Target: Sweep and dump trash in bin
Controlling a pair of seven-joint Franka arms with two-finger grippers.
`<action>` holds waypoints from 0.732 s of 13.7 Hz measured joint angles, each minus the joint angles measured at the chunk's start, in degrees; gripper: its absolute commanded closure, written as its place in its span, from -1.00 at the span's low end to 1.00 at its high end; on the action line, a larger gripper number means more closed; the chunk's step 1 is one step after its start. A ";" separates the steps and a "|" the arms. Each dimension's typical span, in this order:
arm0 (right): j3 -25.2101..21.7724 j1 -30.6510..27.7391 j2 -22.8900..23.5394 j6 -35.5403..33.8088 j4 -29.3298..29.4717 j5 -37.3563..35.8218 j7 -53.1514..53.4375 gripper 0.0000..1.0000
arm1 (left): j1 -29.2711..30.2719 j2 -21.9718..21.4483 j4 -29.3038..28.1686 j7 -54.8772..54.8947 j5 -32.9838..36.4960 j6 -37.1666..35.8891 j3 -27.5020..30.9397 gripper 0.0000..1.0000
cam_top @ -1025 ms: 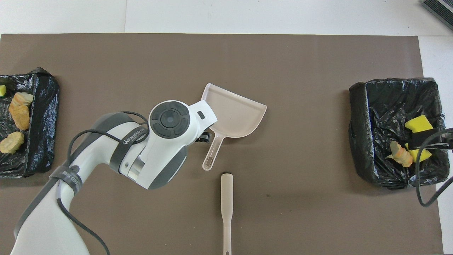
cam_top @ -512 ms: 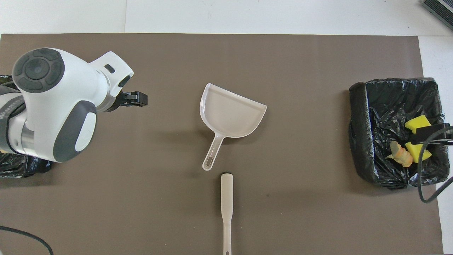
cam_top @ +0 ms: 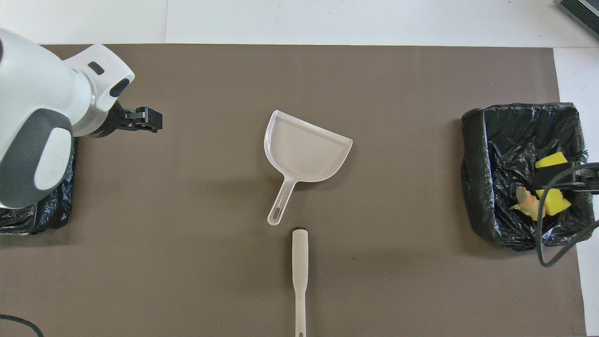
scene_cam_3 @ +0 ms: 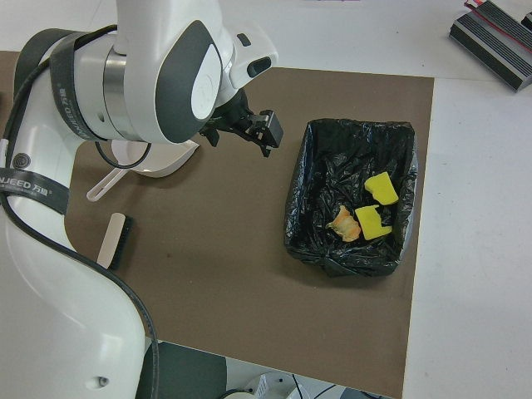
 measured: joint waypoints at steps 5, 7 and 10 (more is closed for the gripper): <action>-0.68 -0.68 0.26 -0.68 -0.08 0.08 0.00 -1.00 | 0.18 -3.39 0.47 7.00 -3.05 -6.57 8.07 -1.00; -1.07 -0.82 0.44 -0.69 -0.16 0.08 0.00 -1.00 | 0.18 -7.55 0.23 7.00 -3.27 -11.66 8.26 -1.00; -1.06 -0.78 0.45 -0.68 -0.18 0.07 0.00 -1.00 | 0.13 -12.10 -1.51 6.99 -3.27 -15.34 7.66 -1.00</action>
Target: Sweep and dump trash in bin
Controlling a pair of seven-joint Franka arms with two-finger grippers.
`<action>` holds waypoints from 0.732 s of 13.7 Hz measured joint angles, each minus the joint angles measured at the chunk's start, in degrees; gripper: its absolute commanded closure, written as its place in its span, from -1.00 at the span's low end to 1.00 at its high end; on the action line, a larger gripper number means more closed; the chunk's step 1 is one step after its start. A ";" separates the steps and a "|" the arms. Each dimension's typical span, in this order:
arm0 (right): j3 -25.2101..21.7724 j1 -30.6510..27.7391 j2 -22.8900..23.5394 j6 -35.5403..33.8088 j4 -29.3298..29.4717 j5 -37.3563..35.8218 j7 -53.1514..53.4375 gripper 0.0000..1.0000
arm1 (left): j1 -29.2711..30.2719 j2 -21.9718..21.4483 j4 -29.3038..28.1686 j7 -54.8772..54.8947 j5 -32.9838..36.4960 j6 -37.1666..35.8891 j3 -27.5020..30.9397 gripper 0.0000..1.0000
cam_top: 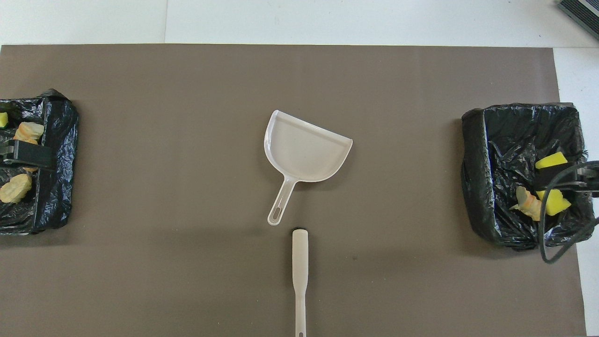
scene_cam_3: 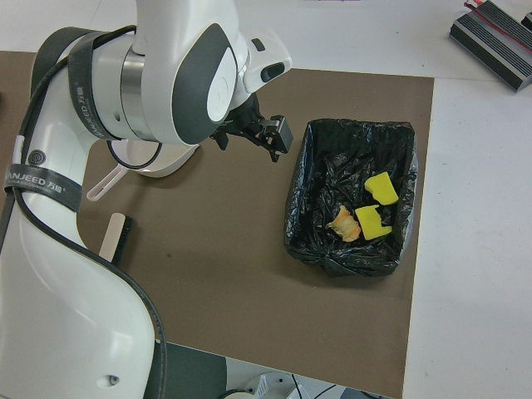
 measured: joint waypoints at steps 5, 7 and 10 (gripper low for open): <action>0.04 0.03 0.00 0.00 -0.02 -0.01 -0.04 -1.00 | 0.00 -0.26 -1.86 0.67 -0.01 -0.94 -0.69 -1.00; 0.04 0.03 0.00 0.00 -0.02 -0.01 -0.04 -1.00 | 0.02 -0.47 -1.84 2.68 -0.01 -1.01 -0.75 -1.00; 0.12 0.07 -0.05 0.00 0.02 0.01 -0.04 -1.00 | 0.05 -0.92 -1.84 3.61 -0.01 -1.01 -0.69 -1.00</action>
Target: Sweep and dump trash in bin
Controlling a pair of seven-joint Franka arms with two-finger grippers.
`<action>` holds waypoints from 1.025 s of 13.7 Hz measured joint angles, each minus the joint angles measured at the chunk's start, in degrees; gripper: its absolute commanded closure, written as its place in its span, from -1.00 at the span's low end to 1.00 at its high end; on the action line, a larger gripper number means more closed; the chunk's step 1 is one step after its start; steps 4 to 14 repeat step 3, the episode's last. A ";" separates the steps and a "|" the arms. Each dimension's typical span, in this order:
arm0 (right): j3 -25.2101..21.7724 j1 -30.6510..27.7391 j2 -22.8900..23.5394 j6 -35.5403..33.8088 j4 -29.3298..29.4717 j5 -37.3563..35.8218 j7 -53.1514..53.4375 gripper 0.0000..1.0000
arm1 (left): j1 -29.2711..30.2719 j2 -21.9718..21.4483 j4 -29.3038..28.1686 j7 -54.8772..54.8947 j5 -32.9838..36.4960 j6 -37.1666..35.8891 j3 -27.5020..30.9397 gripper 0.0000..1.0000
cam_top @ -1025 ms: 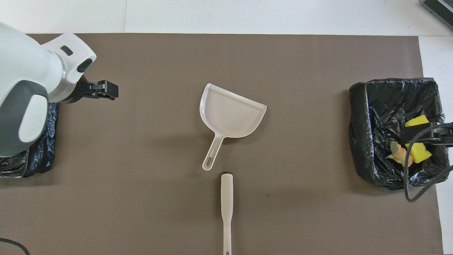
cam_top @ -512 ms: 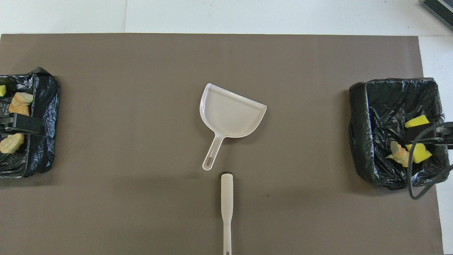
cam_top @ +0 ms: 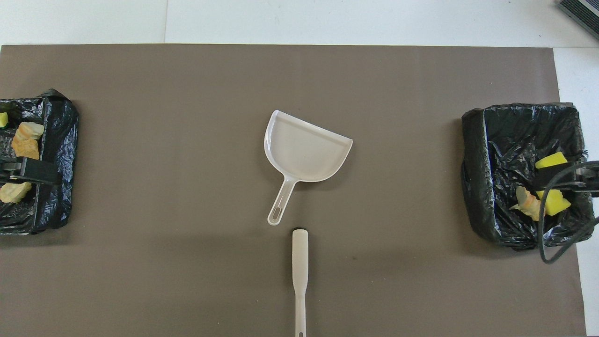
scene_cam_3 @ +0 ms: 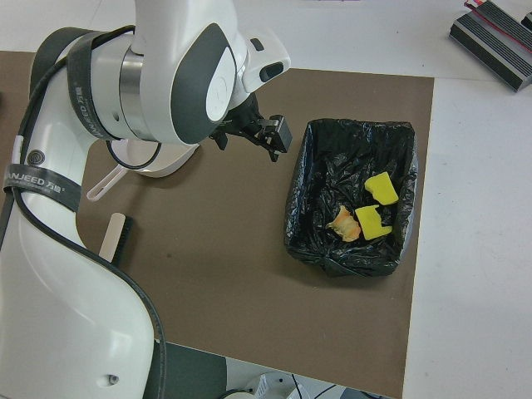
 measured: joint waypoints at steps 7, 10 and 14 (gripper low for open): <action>0.24 0.35 -0.13 0.00 0.01 -0.03 -0.05 -1.00 | 0.00 -0.06 0.00 0.39 0.00 0.12 -0.02 -1.00; 0.24 0.35 -0.13 0.00 0.01 -0.03 -0.05 -1.00 | 0.00 -0.06 0.00 0.39 0.00 0.12 -0.02 -1.00; 0.24 0.35 -0.13 0.00 0.01 -0.03 -0.05 -1.00 | 0.00 -0.06 0.00 0.39 0.00 0.12 -0.02 -1.00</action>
